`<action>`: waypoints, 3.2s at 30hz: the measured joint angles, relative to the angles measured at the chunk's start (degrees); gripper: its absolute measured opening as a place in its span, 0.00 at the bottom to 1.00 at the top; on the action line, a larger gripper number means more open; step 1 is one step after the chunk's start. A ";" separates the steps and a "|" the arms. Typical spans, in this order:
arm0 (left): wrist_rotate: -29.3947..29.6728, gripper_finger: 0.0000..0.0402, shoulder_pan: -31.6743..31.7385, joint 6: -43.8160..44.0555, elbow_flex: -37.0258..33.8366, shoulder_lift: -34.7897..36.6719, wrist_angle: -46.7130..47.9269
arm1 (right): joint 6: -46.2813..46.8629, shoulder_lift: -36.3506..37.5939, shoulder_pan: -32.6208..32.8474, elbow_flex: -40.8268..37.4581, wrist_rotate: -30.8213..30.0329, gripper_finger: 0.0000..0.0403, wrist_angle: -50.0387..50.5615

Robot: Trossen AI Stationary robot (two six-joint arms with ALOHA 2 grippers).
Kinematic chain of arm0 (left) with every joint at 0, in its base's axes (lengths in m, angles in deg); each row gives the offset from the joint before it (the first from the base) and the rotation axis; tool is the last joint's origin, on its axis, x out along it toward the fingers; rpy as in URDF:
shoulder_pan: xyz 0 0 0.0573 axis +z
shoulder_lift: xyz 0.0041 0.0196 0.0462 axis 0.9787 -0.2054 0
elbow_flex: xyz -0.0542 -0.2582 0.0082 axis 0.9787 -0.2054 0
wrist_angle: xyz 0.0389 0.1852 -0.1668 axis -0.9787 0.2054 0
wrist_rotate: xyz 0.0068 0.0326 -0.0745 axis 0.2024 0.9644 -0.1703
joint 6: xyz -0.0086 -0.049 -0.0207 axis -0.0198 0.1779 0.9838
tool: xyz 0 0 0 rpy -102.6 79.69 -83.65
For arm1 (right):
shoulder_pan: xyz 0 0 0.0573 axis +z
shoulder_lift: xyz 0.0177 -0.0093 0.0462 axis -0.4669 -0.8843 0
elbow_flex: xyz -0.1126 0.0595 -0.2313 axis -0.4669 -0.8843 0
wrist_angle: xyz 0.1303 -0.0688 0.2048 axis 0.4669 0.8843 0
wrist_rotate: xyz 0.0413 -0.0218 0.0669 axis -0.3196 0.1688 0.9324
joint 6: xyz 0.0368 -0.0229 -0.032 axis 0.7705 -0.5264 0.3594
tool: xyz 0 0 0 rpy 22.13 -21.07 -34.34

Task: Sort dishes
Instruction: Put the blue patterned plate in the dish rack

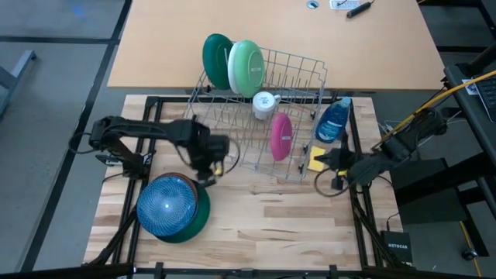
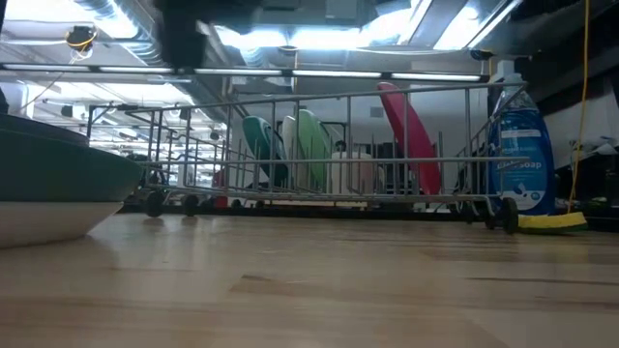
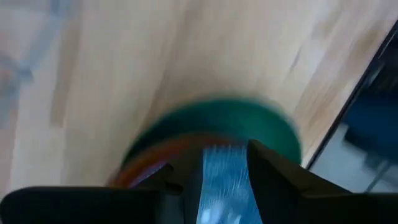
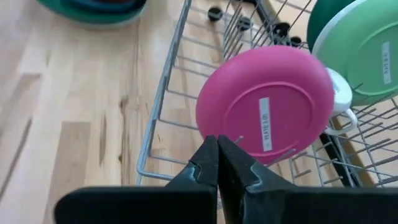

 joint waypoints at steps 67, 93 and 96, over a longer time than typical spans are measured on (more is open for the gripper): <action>10.90 0.28 -55.89 47.54 0.00 -13.09 -0.86 | 4.52 -33.28 0.00 -0.02 13.93 0.00 -46.54; 11.98 0.59 -56.44 43.25 0.00 -13.07 4.62 | 4.31 -33.28 -0.01 -0.02 13.95 0.00 -46.14; 12.85 0.60 -56.81 43.28 0.00 -13.02 4.60 | 4.31 -33.28 -0.01 -0.02 13.95 0.00 -46.13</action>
